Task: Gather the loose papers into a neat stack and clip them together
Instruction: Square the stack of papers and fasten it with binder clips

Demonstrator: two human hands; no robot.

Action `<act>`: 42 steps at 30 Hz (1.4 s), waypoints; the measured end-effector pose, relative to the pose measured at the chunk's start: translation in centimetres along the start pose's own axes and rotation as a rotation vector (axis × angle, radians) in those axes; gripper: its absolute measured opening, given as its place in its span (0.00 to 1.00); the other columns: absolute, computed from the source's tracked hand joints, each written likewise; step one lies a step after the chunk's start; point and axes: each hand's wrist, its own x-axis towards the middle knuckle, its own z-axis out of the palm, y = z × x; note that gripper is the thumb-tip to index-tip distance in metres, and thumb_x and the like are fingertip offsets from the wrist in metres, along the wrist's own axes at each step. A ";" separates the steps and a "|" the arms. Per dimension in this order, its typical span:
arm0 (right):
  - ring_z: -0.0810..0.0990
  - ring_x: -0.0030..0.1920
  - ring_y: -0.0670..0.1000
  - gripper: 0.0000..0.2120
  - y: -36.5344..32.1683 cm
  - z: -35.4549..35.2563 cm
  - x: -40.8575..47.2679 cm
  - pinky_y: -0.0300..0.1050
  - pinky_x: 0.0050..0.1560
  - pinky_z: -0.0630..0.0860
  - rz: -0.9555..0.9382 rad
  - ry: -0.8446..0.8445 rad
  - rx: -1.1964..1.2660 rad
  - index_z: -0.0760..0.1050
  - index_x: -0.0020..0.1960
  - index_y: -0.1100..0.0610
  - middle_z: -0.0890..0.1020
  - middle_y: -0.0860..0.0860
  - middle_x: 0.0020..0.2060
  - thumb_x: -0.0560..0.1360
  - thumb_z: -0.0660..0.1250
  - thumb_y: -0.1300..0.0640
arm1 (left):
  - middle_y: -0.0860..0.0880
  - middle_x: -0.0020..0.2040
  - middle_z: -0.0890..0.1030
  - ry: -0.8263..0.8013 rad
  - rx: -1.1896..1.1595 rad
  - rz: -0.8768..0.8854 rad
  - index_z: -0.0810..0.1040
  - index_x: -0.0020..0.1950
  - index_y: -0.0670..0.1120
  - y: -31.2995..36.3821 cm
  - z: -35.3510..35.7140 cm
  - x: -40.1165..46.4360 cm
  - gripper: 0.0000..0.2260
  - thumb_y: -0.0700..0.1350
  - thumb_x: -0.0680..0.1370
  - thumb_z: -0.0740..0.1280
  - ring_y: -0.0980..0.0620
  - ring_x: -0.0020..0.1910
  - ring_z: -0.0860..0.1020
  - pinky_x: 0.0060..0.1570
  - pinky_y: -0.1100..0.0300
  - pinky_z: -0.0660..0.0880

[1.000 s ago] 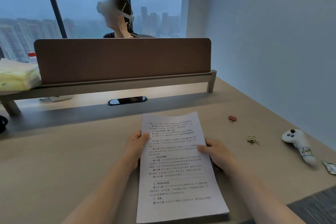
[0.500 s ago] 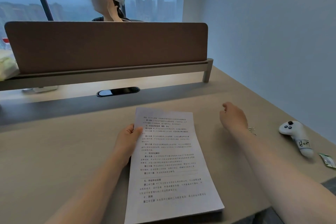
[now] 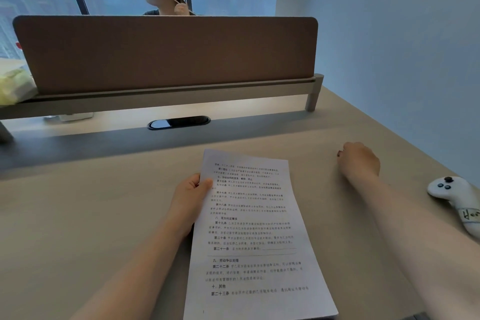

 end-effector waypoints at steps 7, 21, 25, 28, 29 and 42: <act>0.78 0.50 0.61 0.09 -0.8 -0.2 -0.6 0.46 0.43 0.71 -0.087 0.027 0.008 0.80 0.46 0.58 0.81 0.57 0.49 0.78 0.61 0.59 | 0.46 0.40 0.86 0.012 0.001 0.002 0.81 0.48 0.45 -0.1 0.0 0.2 0.08 0.40 0.81 0.62 0.49 0.34 0.84 0.32 0.56 0.80; 0.81 0.25 0.51 0.12 -7.4 -3.2 -6.4 0.40 0.24 0.79 0.232 -0.424 1.508 0.74 0.46 0.62 0.81 0.61 0.39 0.81 0.54 0.67 | 0.42 0.44 0.86 -0.008 0.011 -0.007 0.81 0.51 0.42 -0.2 -0.3 0.1 0.08 0.41 0.81 0.62 0.43 0.39 0.84 0.39 0.48 0.82; 0.82 0.26 0.49 0.12 -9.0 -3.7 -8.2 0.39 0.26 0.80 0.296 -0.640 1.690 0.75 0.52 0.66 0.82 0.59 0.37 0.82 0.54 0.63 | 0.41 0.45 0.86 -0.014 0.018 -0.006 0.81 0.53 0.42 -0.3 -0.4 0.0 0.08 0.41 0.81 0.62 0.41 0.41 0.84 0.43 0.45 0.81; 0.81 0.25 0.50 0.18 -9.8 -3.6 -9.1 0.39 0.26 0.80 0.357 -0.746 1.795 0.76 0.50 0.67 0.83 0.59 0.32 0.83 0.55 0.54 | 0.42 0.44 0.86 -0.017 0.028 0.000 0.81 0.53 0.43 -0.4 -0.4 -0.1 0.08 0.41 0.81 0.62 0.45 0.37 0.84 0.38 0.51 0.81; 0.81 0.25 0.50 0.20 -10.1 -3.6 -9.4 0.39 0.25 0.80 0.348 -0.762 1.813 0.77 0.48 0.67 0.83 0.59 0.33 0.83 0.57 0.51 | 0.42 0.43 0.86 -0.019 0.025 0.000 0.81 0.52 0.43 -0.4 -0.4 -0.2 0.08 0.41 0.81 0.62 0.45 0.36 0.84 0.36 0.53 0.81; 0.80 0.37 0.53 0.13 -13.2 -4.7 -11.4 0.41 0.33 0.78 -0.161 -0.549 1.333 0.82 0.48 0.63 0.83 0.55 0.39 0.77 0.70 0.52 | 0.40 0.45 0.86 -0.057 0.014 0.028 0.81 0.52 0.42 -0.6 -0.7 -1.1 0.08 0.41 0.81 0.62 0.44 0.38 0.83 0.38 0.51 0.81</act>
